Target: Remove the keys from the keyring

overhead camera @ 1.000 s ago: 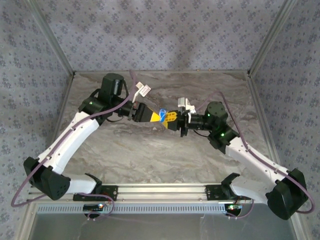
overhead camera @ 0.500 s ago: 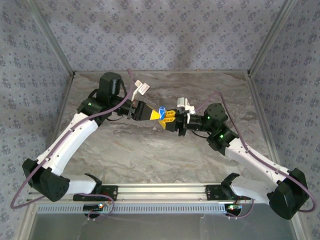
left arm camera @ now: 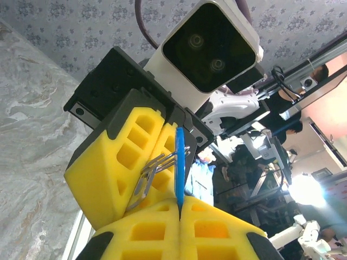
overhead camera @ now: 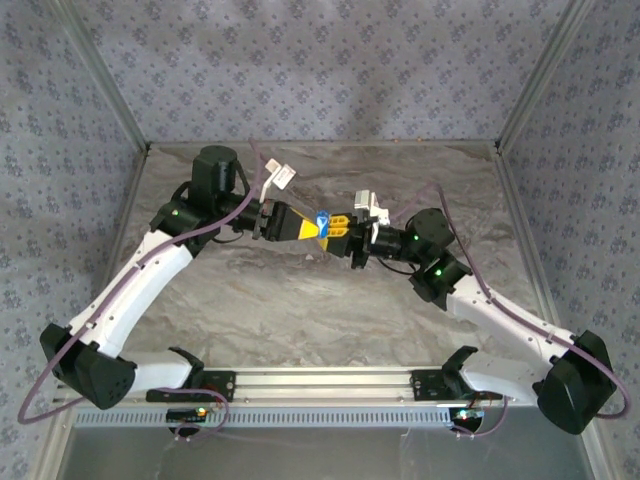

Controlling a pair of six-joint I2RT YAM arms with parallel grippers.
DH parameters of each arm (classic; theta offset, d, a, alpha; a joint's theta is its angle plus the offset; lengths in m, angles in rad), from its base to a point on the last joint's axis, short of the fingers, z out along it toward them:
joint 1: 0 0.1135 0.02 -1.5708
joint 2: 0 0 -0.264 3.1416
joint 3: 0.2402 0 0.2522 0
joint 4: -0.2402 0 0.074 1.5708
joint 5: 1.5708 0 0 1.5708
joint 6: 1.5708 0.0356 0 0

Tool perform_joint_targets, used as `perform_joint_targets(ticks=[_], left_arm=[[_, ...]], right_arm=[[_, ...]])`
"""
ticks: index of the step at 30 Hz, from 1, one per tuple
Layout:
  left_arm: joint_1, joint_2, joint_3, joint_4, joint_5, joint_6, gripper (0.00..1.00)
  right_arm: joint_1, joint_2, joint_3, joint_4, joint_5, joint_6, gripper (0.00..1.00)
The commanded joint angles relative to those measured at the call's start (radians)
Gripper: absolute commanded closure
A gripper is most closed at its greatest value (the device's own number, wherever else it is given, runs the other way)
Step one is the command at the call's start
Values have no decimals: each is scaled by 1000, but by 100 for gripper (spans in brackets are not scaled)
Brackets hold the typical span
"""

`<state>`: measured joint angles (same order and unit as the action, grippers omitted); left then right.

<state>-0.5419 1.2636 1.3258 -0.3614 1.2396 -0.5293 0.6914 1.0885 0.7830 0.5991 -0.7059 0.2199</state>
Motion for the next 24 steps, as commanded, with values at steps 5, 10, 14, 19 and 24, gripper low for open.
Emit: perform_joint_targets(ticks=[5, 10, 14, 19, 24], left_arm=[[11, -41, -14, 64, -12, -36, 100], [19, -50, -18, 101, -21, -61, 100], [28, -63, -27, 111, -27, -67, 100], [56, -90, -62, 133, -49, -76, 100], [75, -106, -102, 123, -48, -60, 100]], right_arm=[[5, -18, -13, 40, 38, 24, 97], [5, -21, -21, 41, 59, 35, 99], [5, -33, -21, 19, 71, 29, 100], [-1, -69, -20, -78, 96, 8, 100], [-4, -109, 42, -357, 150, -65, 100]])
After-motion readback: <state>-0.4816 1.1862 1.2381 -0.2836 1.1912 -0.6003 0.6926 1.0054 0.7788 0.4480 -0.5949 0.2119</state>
